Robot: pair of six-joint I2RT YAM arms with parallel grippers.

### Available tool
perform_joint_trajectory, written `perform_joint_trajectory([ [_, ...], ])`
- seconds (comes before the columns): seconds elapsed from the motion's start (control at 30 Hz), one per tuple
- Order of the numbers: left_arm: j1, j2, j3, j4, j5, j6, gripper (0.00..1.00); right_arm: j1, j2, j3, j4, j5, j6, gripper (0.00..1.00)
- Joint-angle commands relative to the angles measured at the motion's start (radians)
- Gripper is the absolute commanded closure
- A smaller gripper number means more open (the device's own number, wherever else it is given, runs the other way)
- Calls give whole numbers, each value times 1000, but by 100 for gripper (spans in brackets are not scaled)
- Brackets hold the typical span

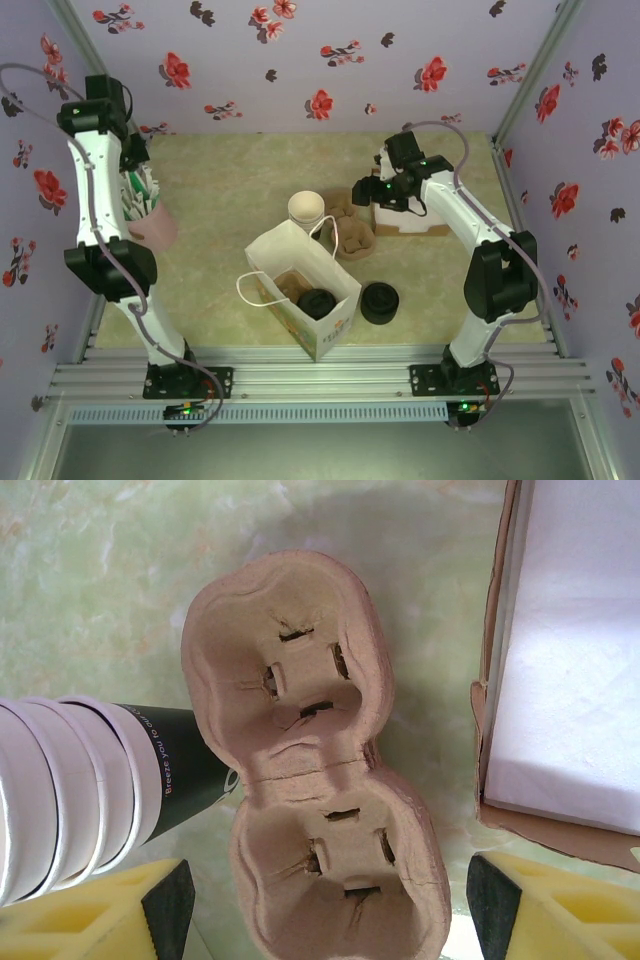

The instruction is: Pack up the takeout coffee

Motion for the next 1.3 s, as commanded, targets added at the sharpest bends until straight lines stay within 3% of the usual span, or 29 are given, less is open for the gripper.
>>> perform_joint_trajectory([
  [0.0,-14,-54,58,-39,-42,0,100,-4,-20,-1,-1,0,-15,25],
  [0.3,-73,-175,115,-63,-28,-14,100,-2,-38,14,-24,20,-2,25],
  [0.6,-138,-315,158,-47,157,-43,100,-2,-103,2,-46,73,10,25],
  [1.0,-151,-453,101,58,567,-109,100,-2,-203,2,-105,116,25,25],
  [1.27,-156,-570,-46,199,894,-195,100,-2,-269,-28,-119,121,50,25],
])
